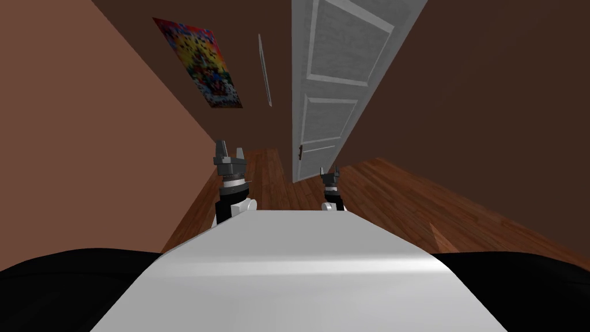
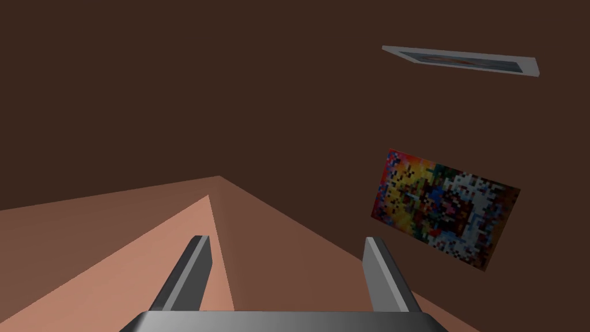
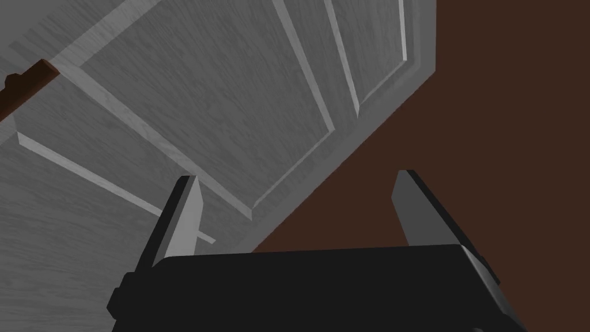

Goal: Pull the door open

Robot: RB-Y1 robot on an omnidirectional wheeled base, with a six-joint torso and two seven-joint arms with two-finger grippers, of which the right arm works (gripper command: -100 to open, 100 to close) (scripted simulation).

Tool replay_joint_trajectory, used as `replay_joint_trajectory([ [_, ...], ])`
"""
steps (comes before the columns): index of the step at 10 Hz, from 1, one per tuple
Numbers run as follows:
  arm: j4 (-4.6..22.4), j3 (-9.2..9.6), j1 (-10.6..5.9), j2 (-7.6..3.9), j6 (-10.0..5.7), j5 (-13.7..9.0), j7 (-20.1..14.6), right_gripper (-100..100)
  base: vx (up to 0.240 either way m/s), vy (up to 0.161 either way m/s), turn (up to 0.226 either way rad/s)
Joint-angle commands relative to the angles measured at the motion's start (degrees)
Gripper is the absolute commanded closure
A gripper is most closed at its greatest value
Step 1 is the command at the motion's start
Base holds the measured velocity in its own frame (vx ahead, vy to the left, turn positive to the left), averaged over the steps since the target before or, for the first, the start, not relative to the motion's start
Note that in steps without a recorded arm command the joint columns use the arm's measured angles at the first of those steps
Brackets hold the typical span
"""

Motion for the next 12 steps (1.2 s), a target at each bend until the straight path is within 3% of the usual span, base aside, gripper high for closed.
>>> replay_joint_trajectory([
  [1,2.64,0.46,-0.85,-0.76,-0.75,-0.99,-2.86,-100,0.051,0.003,0.1],
  [4,7.08,1.34,-2.35,-1.95,-1.84,-2.67,-7.24,-100,0.072,0.002,0.107],
  [5,7.08,1.34,-2.35,-1.95,-1.84,-2.67,-7.55,-100,0.043,0.009,0.055],
  [7,11.16,2.24,-3.88,-3.16,-2.95,-4.38,-11.24,-100,0.065,0.003,0.145],
  [8,11.63,2.24,-3.88,-3.16,-2.95,-4.38,-12.21,-100,0.063,-0.001,0.056],
  [12,18.49,3.6,-6.2,-4.97,-4.63,-6.98,-18.79,-100,0.071,0.001,0.11],
])
